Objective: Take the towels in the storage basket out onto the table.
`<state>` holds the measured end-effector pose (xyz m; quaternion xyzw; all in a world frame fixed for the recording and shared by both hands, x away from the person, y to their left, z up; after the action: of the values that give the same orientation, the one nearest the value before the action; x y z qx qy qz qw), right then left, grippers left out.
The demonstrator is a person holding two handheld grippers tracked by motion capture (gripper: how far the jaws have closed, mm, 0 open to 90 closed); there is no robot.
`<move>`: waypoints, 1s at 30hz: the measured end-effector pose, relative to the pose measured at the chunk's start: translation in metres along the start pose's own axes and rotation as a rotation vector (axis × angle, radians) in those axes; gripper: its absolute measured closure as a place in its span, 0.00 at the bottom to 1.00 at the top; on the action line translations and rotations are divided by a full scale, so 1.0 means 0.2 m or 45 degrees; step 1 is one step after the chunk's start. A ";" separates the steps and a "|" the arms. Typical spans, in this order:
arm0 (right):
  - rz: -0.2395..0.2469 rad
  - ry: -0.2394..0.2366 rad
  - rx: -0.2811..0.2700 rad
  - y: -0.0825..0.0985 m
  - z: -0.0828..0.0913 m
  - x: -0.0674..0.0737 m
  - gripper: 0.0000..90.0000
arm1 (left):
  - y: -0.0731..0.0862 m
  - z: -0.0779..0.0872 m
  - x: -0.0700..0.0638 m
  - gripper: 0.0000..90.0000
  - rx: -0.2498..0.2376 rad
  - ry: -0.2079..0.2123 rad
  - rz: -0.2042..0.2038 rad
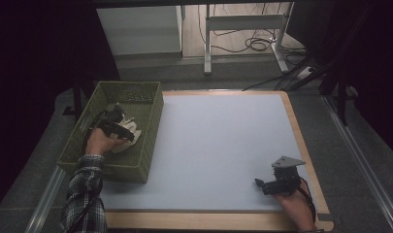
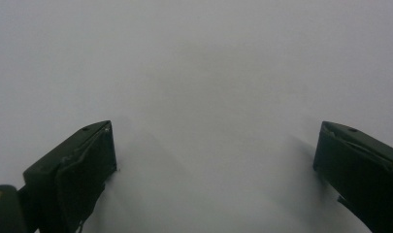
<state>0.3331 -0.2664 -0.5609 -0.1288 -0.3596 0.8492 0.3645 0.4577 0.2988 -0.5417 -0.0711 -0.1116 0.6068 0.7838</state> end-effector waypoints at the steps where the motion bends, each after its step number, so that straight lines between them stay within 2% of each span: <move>1: 0.000 0.000 0.000 0.00 0.00 0.00 0.02 | 0.00 -0.01 0.00 0.17 0.019 -0.019 -0.007; 2: 0.000 0.000 0.000 0.00 0.00 0.00 0.02 | 0.01 -0.01 0.00 0.21 0.023 -0.039 -0.010; 3: 0.000 0.000 0.000 0.00 0.00 0.00 0.02 | 0.01 -0.01 0.01 0.34 0.035 -0.050 -0.023; 4: 0.000 0.000 0.000 0.00 0.00 0.00 0.02 | 0.01 -0.01 0.01 0.34 0.044 -0.051 -0.037; 5: 0.000 0.000 0.000 0.00 0.00 0.00 0.02 | 0.02 -0.01 0.01 0.41 0.054 -0.062 -0.045; 6: 0.000 0.000 0.000 0.00 0.00 0.00 0.02 | 0.02 -0.01 0.01 0.48 0.066 -0.084 -0.062; 7: 0.000 0.000 0.000 0.00 0.00 0.00 0.02 | 0.02 -0.01 0.01 0.61 0.082 -0.112 -0.078; 8: 0.000 0.000 0.000 0.00 0.00 0.00 0.02 | 0.02 -0.01 0.01 0.67 0.082 -0.112 -0.078; 9: 0.000 0.000 0.000 0.00 0.00 0.00 0.02 | 0.02 -0.01 0.01 0.67 0.080 -0.124 -0.080; 11: 0.000 0.000 0.000 0.00 0.00 0.00 0.02 | 0.03 0.00 0.03 0.79 0.067 -0.100 -0.054; 14: 0.000 0.000 0.000 0.00 0.00 0.00 0.02 | 0.03 0.01 0.04 0.81 0.038 -0.085 -0.025; 17: 0.000 0.000 0.000 0.00 0.00 0.00 0.02 | 0.03 0.05 0.06 0.82 -0.017 -0.010 0.036; 19: 0.000 0.000 0.000 0.00 0.00 0.00 0.02 | 0.03 0.09 0.08 0.82 -0.094 0.044 0.068; 20: 0.000 0.000 0.000 0.00 0.00 0.00 0.02 | 0.03 0.09 0.08 0.81 -0.094 0.044 0.068; 23: 0.000 0.000 0.000 0.00 0.00 0.00 0.02 | 0.03 0.17 0.09 0.81 -0.172 0.077 0.087; 24: 0.000 0.000 0.000 0.00 0.00 0.00 0.02 | 0.03 0.17 0.09 0.81 -0.172 0.077 0.087; 30: 0.000 0.000 0.000 0.00 0.00 0.00 0.02 | 0.05 0.30 0.10 0.81 -0.278 0.121 0.105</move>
<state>0.3331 -0.2664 -0.5609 -0.1289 -0.3596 0.8492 0.3646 0.4381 0.3191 -0.4847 -0.1893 -0.1366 0.6188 0.7501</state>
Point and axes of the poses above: each handheld gripper's, and its own axes: z roughly backward along the jaws, y roughly out of its underside, x roughly to its left, the point moved 4 cm from there along -z, roughly forward along the jaws, and after that the axes turned 7 degrees about -y, right-handed, at the moved point
